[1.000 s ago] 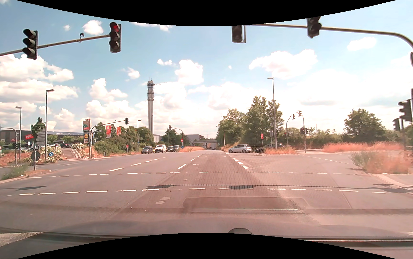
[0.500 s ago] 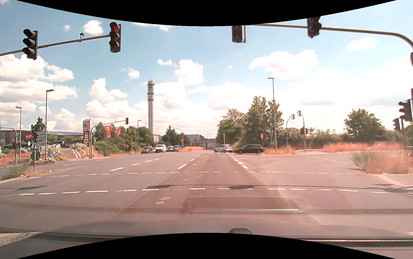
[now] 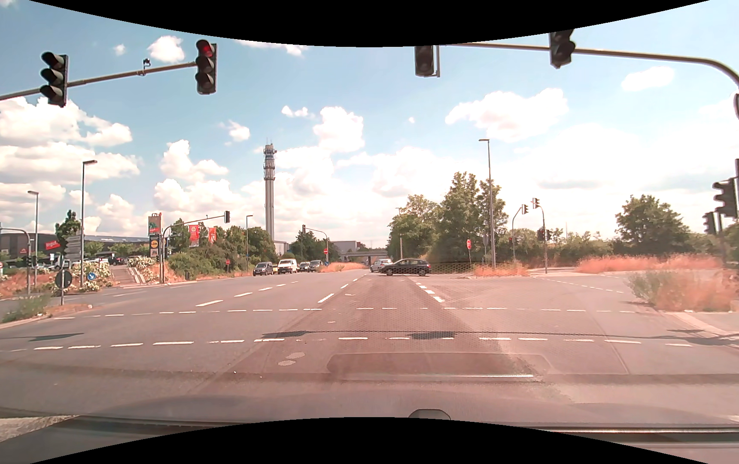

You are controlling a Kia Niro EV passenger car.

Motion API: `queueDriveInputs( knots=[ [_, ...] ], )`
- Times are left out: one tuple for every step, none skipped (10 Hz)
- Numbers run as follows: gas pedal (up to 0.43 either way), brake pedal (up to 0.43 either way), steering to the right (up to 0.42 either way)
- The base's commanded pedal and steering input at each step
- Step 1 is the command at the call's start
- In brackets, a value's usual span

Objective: Follow the waypoints while adhering to traffic rules and regulations

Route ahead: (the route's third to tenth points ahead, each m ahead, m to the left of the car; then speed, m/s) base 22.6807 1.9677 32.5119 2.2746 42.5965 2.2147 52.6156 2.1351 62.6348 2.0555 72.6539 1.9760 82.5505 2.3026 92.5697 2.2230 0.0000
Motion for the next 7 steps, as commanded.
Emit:
queueDriveInputs(
  knots=[
    [0.0,0.177,-0.003],
    [0.0,0.177,-0.003],
    [0.0,0.177,-0.002],
    [0.0,0.177,-0.002],
    [0.0,0.177,-0.002],
    [0.0,0.177,-0.003],
    [0.0,0.177,-0.003]
  ],
)
